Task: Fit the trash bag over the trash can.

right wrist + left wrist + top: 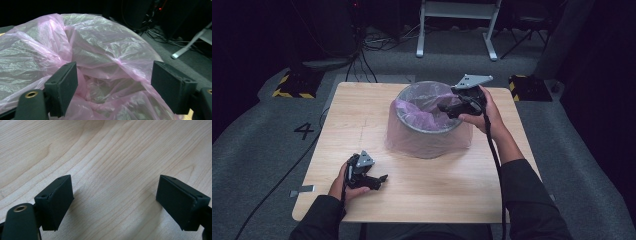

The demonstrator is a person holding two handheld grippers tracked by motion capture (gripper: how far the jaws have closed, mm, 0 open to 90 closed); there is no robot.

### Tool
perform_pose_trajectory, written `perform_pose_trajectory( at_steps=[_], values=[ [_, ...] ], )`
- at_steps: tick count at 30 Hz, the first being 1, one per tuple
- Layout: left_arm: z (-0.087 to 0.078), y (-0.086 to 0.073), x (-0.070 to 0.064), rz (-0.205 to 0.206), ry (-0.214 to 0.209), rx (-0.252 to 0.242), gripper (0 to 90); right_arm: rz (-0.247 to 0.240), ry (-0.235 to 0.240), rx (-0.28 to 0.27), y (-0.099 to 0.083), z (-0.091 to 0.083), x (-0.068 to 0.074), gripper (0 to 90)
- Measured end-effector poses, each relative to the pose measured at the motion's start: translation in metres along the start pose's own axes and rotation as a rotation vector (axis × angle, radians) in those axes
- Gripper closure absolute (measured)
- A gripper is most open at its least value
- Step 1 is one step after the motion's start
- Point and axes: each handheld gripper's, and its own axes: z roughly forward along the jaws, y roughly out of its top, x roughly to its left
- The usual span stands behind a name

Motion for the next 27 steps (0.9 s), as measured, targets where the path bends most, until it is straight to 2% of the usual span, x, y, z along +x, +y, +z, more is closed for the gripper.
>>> perform_pose_trajectory(
  at_steps=[2, 12, 16, 23, 27],
  values=[
    [0.0, 0.0, 0.0, 0.0, 0.0, 0.0, 14.0, -0.003, 0.019, 0.008, 0.0, 0.003, -0.001, 21.7],
    [0.0, 0.0, 0.0, 0.0, 0.0, 0.0, 14.0, -0.004, 0.009, 0.021, 0.002, 0.013, -0.001, 20.9],
    [0.0, 0.0, 0.0, 0.0, 0.0, 0.0, 14.0, -0.021, 0.014, 0.033, 0.004, 0.016, 0.0, 19.9],
    [0.0, 0.0, 0.0, 0.0, 0.0, 0.0, 14.0, -0.062, 0.015, 0.095, 0.005, 0.025, 0.003, 19.5],
    [0.0, 0.0, 0.0, 0.0, 0.0, 0.0, 14.0, -0.072, 0.032, 0.124, 0.007, 0.029, 0.005, 19.1]
  ],
)
